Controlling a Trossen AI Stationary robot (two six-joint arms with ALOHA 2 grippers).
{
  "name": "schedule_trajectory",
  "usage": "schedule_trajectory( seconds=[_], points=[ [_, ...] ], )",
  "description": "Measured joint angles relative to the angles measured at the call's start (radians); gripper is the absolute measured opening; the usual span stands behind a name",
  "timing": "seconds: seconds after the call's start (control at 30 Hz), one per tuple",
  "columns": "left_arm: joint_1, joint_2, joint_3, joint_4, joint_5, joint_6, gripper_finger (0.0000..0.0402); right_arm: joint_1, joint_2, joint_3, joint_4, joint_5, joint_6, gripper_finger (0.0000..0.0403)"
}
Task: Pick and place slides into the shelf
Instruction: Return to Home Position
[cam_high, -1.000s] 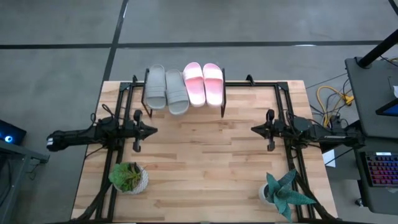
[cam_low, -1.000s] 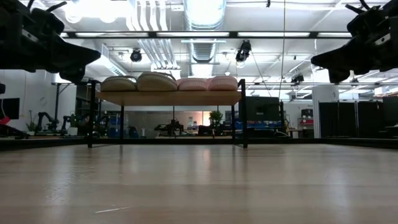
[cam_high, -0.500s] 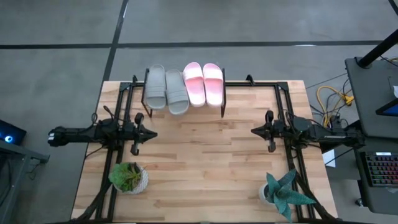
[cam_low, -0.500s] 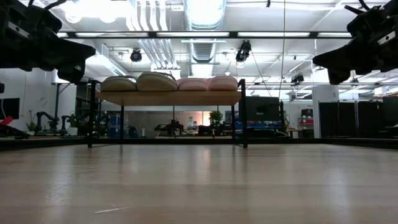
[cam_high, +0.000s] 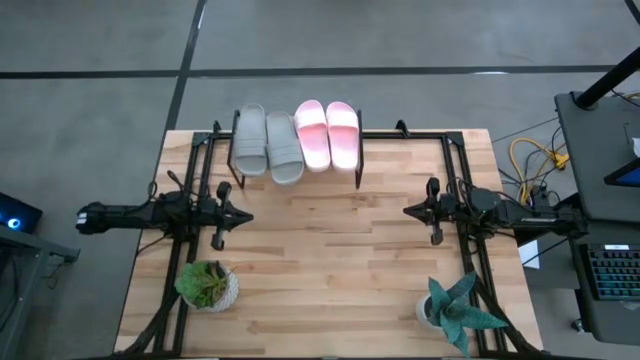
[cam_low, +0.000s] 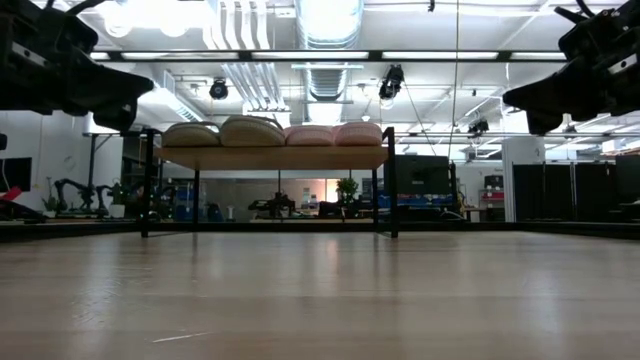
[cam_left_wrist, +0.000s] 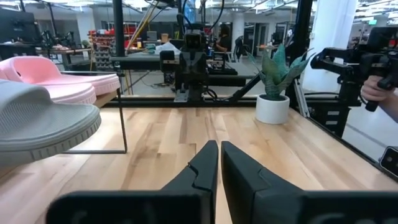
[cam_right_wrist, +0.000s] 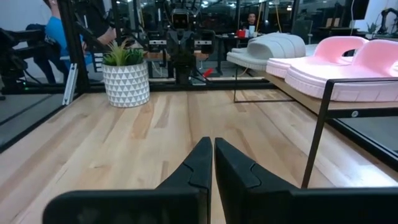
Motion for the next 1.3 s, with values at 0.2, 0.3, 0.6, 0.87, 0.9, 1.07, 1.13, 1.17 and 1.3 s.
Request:
schedule_trajectory(
  seconds=[0.2, 0.3, 0.6, 0.87, 0.9, 1.07, 1.13, 1.17, 1.3],
  points=[
    [0.000, 0.017, 0.000, 0.000, -0.002, 0.022, 0.0001, 0.000, 0.006, 0.000, 0.000, 0.000, 0.000, 0.0008],
    [0.000, 0.017, 0.000, 0.000, 0.000, 0.019, 0.0000, 0.000, 0.006, 0.000, 0.001, 0.000, 0.000, 0.0008],
    [0.000, 0.025, 0.000, 0.002, 0.012, 0.016, 0.0000, 0.000, 0.006, 0.000, 0.001, 0.001, 0.000, 0.0008],
    [0.001, 0.030, 0.000, 0.014, 0.017, 0.016, 0.0000, 0.000, 0.007, 0.000, 0.001, 0.001, 0.000, 0.0008],
    [0.001, 0.031, 0.000, 0.014, 0.017, 0.016, 0.0000, 0.000, 0.007, 0.000, 0.001, 0.001, 0.000, 0.0008],
    [0.001, 0.033, 0.000, 0.015, 0.018, 0.016, 0.0000, 0.000, 0.007, 0.000, 0.001, 0.001, 0.000, 0.0008],
    [0.001, 0.032, 0.000, 0.015, 0.018, 0.016, 0.0000, 0.000, 0.007, 0.000, 0.001, 0.001, 0.000, 0.0008],
    [0.001, 0.032, 0.000, 0.015, 0.018, 0.016, 0.0000, 0.000, 0.007, 0.000, 0.001, 0.001, 0.000, 0.0008],
    [0.001, 0.033, 0.000, 0.016, 0.018, 0.016, 0.0000, 0.000, 0.007, 0.000, 0.001, 0.001, 0.000, 0.0008]
  ],
)
